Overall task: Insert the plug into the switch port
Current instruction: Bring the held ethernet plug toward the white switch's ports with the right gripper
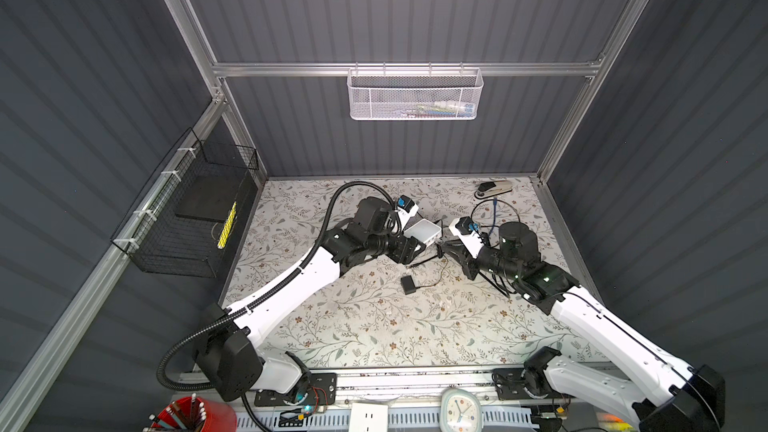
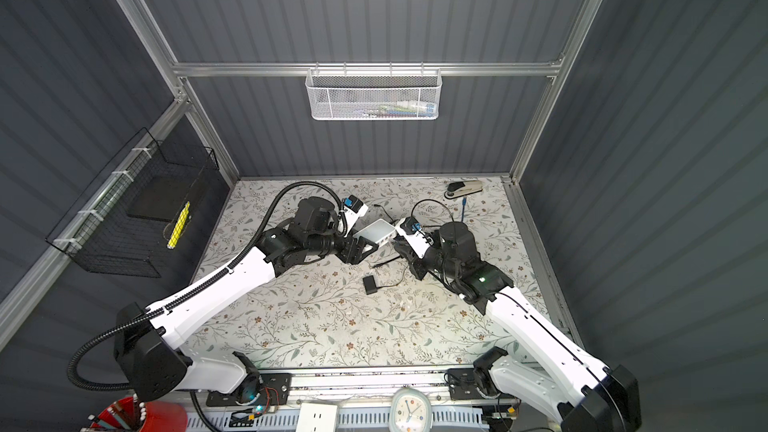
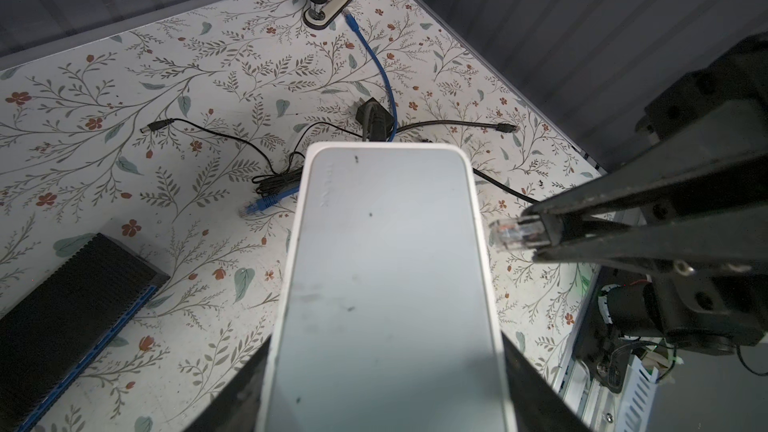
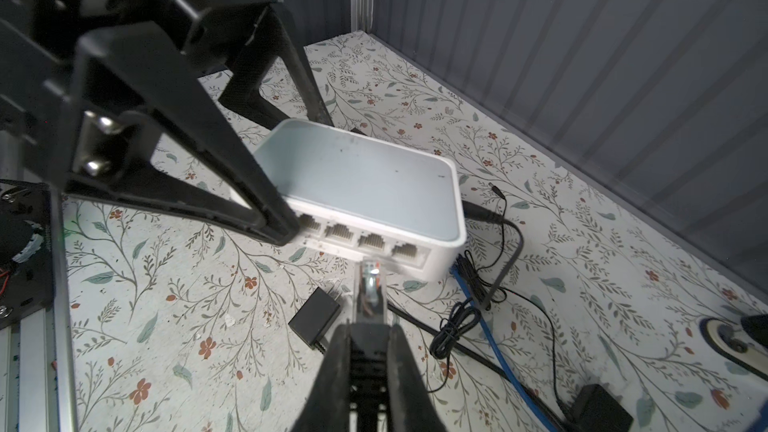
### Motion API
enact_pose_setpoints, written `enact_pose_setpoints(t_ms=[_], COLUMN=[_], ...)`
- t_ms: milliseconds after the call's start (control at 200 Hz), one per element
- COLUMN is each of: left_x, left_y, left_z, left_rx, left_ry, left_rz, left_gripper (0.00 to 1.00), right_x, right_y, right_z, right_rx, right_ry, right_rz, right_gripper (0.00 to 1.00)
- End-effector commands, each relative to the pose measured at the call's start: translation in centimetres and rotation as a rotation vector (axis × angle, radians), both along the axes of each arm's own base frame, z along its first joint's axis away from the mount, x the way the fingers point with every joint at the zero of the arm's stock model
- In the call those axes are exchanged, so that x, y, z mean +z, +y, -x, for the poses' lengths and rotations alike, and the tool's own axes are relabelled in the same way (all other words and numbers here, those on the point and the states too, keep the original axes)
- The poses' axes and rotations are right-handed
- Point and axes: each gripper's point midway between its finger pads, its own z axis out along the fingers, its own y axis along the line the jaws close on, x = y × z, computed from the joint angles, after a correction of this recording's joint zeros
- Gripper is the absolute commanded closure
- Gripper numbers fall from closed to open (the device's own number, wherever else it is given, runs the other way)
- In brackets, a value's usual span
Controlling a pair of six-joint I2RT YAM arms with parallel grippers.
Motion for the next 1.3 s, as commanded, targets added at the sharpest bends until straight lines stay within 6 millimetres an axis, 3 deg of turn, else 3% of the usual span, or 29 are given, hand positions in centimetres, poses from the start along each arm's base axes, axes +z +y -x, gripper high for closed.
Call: enact_pose_setpoints(t_ms=[0, 455, 870, 1296], left_x=[0.9, 0.8, 1.7, 1.6], left_y=[0.2, -0.2, -0.3, -1.5], left_z=[0.5, 1.4, 1.4, 3.4], left_rx=[-0.024, -0.081, -0.104, -0.253], left_ry=[-0.013, -0.005, -0.046, 0.026], left_rz=[0.022, 0.034, 0.032, 0.035], left_gripper=[0.59, 0.61, 0.62, 0.65], right_x=[1.0, 0.6, 0.2, 0.5], right_y=[-0.6, -0.2, 0.4, 2.3], right_z=[-1.3, -2.0, -3.0, -4.3], right_rx=[-0.066, -0.082, -0.133, -0.08], right_ry=[-0.02, 0.021, 0.171, 0.188], right_rz=[0.011, 0.007, -0.025, 0.02], right_gripper=[1.0, 1.0, 1.0, 1.0])
